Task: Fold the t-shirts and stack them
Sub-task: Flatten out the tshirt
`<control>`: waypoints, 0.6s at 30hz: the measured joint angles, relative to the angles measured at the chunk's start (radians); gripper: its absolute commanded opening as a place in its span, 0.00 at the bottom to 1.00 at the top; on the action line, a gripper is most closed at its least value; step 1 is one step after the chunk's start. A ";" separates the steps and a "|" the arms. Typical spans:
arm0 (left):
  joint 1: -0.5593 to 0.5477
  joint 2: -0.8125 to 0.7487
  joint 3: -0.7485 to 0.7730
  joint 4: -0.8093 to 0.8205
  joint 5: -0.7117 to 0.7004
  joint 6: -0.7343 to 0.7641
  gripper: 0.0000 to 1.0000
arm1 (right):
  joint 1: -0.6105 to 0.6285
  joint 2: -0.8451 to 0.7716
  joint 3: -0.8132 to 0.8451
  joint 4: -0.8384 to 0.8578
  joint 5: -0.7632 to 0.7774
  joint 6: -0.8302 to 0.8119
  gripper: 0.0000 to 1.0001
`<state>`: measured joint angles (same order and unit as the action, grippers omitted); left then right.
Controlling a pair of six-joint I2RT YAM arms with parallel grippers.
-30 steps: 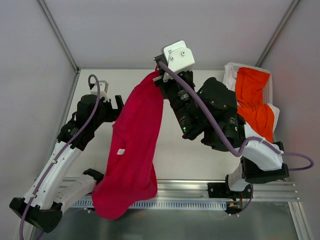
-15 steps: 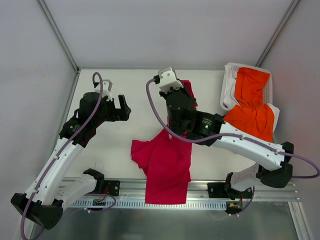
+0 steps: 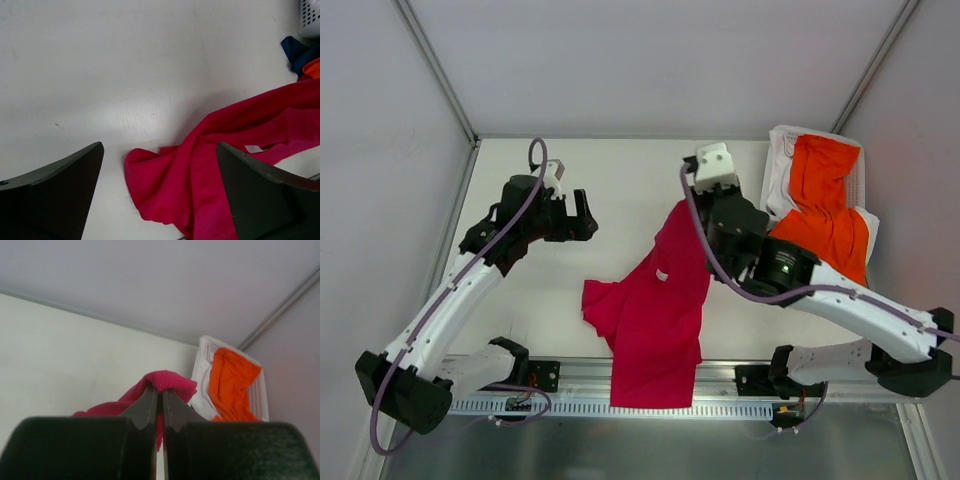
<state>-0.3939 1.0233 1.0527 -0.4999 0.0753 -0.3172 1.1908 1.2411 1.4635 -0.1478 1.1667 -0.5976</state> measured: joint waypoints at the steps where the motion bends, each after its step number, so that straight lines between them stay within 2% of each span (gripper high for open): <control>1: -0.011 0.030 0.000 -0.004 -0.002 -0.023 0.96 | 0.000 -0.055 -0.059 -0.002 0.002 0.021 0.01; 5: -0.111 0.169 0.000 -0.029 -0.011 -0.116 0.97 | -0.001 -0.295 -0.250 -0.142 0.044 0.198 0.00; 9: -0.268 0.274 0.000 -0.038 -0.083 -0.178 0.97 | -0.002 -0.464 -0.323 -0.360 0.114 0.412 0.01; 12: -0.374 0.349 0.005 -0.041 -0.121 -0.211 0.96 | -0.003 -0.537 -0.347 -0.502 0.158 0.536 0.01; 18: -0.440 0.405 0.000 -0.041 -0.171 -0.272 0.96 | -0.004 -0.565 -0.387 -0.644 0.182 0.653 0.00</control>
<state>-0.8337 1.4281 1.0531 -0.5411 -0.0952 -0.5896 1.1866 0.6758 1.0767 -0.7914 1.3487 0.0551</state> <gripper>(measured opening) 0.959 0.028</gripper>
